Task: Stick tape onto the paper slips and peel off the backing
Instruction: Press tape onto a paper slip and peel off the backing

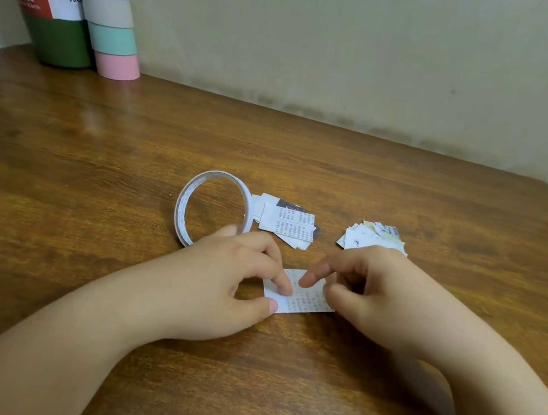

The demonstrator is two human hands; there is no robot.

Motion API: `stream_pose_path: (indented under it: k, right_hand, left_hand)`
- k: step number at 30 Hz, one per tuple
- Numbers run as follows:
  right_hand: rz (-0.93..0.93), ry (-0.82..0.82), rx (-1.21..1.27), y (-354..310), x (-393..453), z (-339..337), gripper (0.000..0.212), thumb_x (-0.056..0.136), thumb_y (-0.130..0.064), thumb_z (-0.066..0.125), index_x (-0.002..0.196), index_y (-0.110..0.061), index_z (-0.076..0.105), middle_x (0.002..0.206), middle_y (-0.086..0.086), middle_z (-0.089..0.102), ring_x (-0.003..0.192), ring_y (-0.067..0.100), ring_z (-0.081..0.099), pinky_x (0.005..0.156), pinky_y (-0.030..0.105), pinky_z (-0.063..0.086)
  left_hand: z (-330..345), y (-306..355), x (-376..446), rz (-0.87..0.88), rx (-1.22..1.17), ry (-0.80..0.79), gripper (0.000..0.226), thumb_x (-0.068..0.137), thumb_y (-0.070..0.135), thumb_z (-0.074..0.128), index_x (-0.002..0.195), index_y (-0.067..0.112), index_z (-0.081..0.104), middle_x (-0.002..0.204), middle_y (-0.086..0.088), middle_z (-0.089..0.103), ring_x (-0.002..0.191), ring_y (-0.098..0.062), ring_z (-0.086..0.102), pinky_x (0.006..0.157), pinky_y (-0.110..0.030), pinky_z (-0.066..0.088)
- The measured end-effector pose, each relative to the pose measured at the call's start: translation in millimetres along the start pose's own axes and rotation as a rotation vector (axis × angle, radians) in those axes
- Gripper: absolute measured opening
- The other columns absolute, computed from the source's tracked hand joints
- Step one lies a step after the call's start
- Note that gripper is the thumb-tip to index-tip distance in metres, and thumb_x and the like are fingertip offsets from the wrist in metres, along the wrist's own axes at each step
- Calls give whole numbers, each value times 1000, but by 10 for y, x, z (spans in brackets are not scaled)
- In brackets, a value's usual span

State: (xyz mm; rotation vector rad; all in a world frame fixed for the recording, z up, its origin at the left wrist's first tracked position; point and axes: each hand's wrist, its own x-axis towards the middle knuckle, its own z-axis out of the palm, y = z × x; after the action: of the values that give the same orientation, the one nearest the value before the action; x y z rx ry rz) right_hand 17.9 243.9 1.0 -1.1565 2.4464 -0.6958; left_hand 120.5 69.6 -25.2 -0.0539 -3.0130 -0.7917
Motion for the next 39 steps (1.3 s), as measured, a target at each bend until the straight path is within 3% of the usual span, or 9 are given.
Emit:
stream_pose_path:
  k: [14,20,22,25,27,29,32,36,39]
  right_hand:
    - [108,-109,-100,55,-1,-113,41,93,-24,45,89,-61,64,45,-11,39,42,8,33,42,14,29]
    - [68,-137,-47,154,32,-121,38,93,-25,48,90,-59,66,51,-9,42,47,9,33,47,17,31]
    - [52,-46,10,205,57,-123,32,92,-25,52,88,-52,69,54,-5,47,48,10,37,49,19,34]
    - [42,250,65,279,136,-91,19,90,-26,58,85,-41,69,61,-6,59,49,3,45,47,12,35]
    - [46,338,-29,251,208,-42,9,88,-31,60,91,-39,64,75,-14,63,65,0,54,55,10,39]
    - [28,315,-175,182,309,15,22,88,-35,61,110,-35,60,95,-17,57,83,1,54,69,15,39]
    - [3,270,-325,101,514,50,37,90,-39,57,125,-28,53,108,-11,49,99,7,48,79,19,34]
    - [17,222,-384,72,762,80,40,92,-38,54,130,-26,49,120,-4,46,117,18,38,86,23,30]
    - [44,210,-387,38,846,80,35,89,-37,60,122,-24,52,114,-6,45,113,17,39,86,24,32]
  left_hand:
    - [-94,-45,-39,-34,-54,-105,25,87,46,55,109,57,59,117,44,40,115,8,31,102,-16,27]
    - [-123,-69,-33,-84,-84,-66,14,86,45,55,91,47,69,109,49,47,111,14,35,85,1,27]
    - [-115,-67,-18,-83,-83,-81,15,87,45,54,90,46,69,109,48,47,112,13,36,85,-1,28]
    - [-106,-84,-21,-74,-99,-95,16,87,46,54,89,44,69,111,47,48,118,10,37,99,-13,26]
    - [-103,-81,-29,-77,-125,-90,15,87,45,55,89,42,70,112,45,49,125,6,34,106,-21,22]
    - [-111,-57,-43,-86,-134,-82,15,88,43,56,92,40,70,114,43,49,131,2,25,104,-20,18]
    - [-119,-30,-44,-93,-134,-79,17,89,41,56,99,38,69,118,40,48,134,0,19,99,-18,16]
    - [-127,-17,-67,-103,-159,-88,20,90,42,55,103,36,69,120,39,47,138,-4,18,105,-21,18]
    - [-138,-3,-75,-107,-167,-86,21,91,41,55,105,35,69,124,37,46,138,-3,15,100,-19,17]
